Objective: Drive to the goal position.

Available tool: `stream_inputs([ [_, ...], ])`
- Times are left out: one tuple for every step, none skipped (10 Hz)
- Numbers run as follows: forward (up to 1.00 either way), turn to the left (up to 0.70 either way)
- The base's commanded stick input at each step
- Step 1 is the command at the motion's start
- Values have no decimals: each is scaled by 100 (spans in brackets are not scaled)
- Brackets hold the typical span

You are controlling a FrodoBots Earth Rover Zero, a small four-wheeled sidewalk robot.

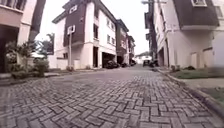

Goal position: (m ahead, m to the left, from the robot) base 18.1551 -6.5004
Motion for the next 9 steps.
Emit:
stream_inputs([
  [69, 3],
  [69, 3],
  [69, 3],
  [69, 3],
  [69, 3],
  [69, 3],
  [69, 3],
  [69, 3],
  [69, 3],
])
